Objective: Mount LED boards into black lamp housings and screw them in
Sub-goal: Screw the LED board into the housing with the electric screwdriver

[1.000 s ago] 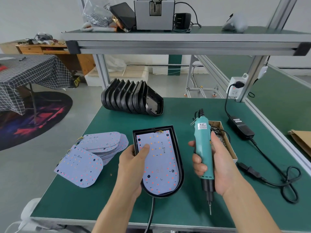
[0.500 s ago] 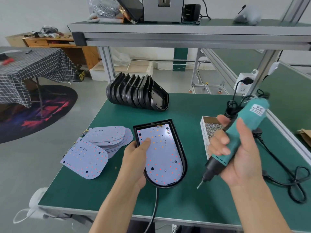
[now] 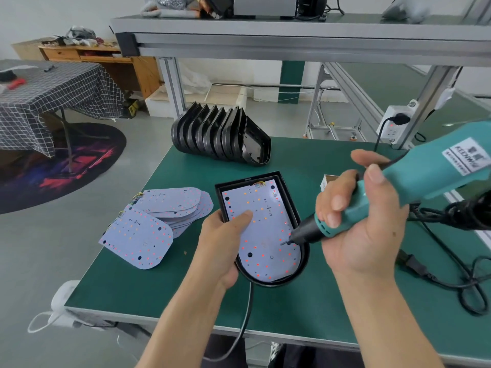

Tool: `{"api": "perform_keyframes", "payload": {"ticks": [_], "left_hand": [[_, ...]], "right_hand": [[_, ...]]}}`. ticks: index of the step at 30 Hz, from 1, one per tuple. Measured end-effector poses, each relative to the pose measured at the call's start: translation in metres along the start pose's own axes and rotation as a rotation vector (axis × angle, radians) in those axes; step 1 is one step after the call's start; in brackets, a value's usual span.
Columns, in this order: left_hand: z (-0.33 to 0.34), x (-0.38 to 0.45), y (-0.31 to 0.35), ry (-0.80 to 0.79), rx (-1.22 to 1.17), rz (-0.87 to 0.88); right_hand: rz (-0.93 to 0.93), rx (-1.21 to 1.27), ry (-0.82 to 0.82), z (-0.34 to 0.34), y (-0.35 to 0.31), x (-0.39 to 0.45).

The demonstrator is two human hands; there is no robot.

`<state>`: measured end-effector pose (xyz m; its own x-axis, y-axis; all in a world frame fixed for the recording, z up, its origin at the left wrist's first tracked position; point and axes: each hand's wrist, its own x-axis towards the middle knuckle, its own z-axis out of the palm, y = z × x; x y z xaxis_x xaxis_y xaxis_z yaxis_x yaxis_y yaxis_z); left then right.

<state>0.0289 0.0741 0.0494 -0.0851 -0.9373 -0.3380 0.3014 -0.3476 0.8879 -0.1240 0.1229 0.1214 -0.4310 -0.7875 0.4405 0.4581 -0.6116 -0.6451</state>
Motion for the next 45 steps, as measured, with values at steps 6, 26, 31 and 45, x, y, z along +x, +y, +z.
{"api": "perform_keyframes", "payload": {"ticks": [6,26,31,45], "left_hand": [[0.001,-0.004,0.005,-0.002,0.015,0.036],[0.006,-0.023,0.006,-0.023,0.184,0.1],[0.007,-0.025,0.007,-0.015,0.196,0.089],[0.007,-0.028,0.007,-0.005,0.214,0.108]], "right_hand": [[0.007,-0.027,-0.021,0.0,0.007,-0.007],[-0.216,-0.104,0.169,0.004,0.008,0.034],[-0.217,-0.118,0.182,0.003,0.011,0.035],[-0.24,-0.154,0.158,0.002,0.013,0.033]]}}
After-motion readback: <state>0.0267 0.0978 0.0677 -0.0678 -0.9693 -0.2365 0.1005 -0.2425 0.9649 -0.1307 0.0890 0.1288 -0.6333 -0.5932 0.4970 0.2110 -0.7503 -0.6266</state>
